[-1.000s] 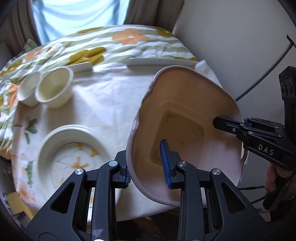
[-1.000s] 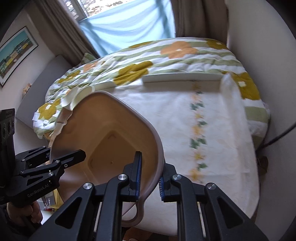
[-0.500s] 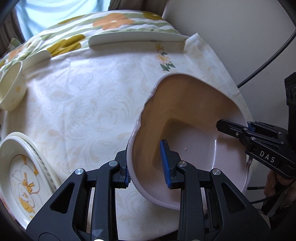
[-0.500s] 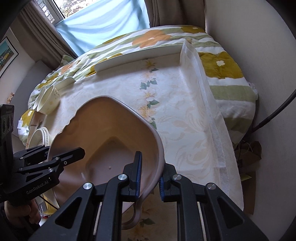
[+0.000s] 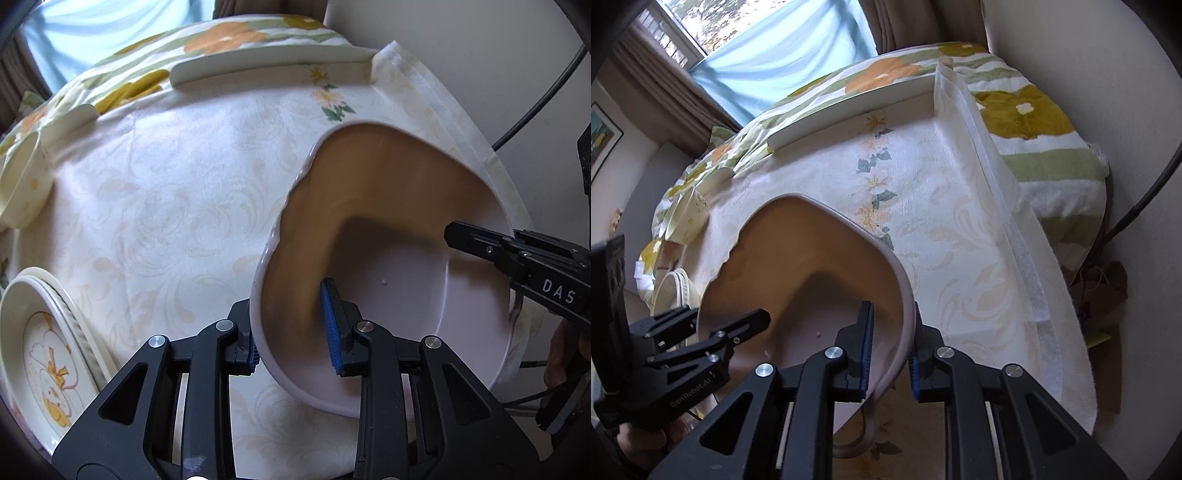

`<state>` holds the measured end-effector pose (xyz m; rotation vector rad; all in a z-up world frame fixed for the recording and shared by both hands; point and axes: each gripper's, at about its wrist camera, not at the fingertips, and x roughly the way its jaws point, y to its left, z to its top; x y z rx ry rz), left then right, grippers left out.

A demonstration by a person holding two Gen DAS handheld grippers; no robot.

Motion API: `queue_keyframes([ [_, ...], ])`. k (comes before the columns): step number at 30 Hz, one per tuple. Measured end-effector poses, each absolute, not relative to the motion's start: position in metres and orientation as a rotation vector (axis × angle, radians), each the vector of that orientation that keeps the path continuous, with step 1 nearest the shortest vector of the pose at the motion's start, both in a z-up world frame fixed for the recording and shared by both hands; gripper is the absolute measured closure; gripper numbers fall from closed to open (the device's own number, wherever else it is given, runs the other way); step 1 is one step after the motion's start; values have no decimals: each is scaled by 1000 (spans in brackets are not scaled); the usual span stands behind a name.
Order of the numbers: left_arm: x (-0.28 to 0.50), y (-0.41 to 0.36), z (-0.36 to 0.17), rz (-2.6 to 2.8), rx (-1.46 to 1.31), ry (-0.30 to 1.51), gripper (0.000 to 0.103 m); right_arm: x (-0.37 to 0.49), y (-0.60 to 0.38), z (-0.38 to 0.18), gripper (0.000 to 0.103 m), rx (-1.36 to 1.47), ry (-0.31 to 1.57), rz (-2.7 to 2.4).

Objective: Organize plates and bowls

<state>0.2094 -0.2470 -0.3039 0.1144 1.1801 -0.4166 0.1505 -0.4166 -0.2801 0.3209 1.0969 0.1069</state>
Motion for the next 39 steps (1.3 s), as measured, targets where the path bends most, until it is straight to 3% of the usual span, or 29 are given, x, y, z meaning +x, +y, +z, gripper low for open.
queue_keyframes([
  [3,209,-247,-308,-410,128,1179,74,149,-421,-283,43,388,1079,111],
  [4,209,-248,-309,-411,132,1175,63,148,-422,-284,42,412,1077,118],
  [5,208,-248,-308,-412,130,1168,39,147,-423,-284,42,430,1080,122],
  [7,205,-246,-305,-403,126,1140,15,146,-424,-284,42,432,1077,109],
  [16,193,-229,-280,-395,137,1097,15,130,-423,-249,42,380,1006,76],
  [25,162,-158,-204,-272,61,985,15,122,-381,-176,42,243,900,194],
  [26,160,-150,-193,-246,52,963,15,123,-374,-169,40,228,891,217],
  [28,156,-133,-172,-180,38,911,7,129,-358,-153,7,204,859,265],
  [29,155,-123,-161,-140,32,885,0,132,-350,-144,2,198,834,299],
  [39,186,-33,-127,28,-74,849,0,193,-254,-109,1,92,834,449],
])
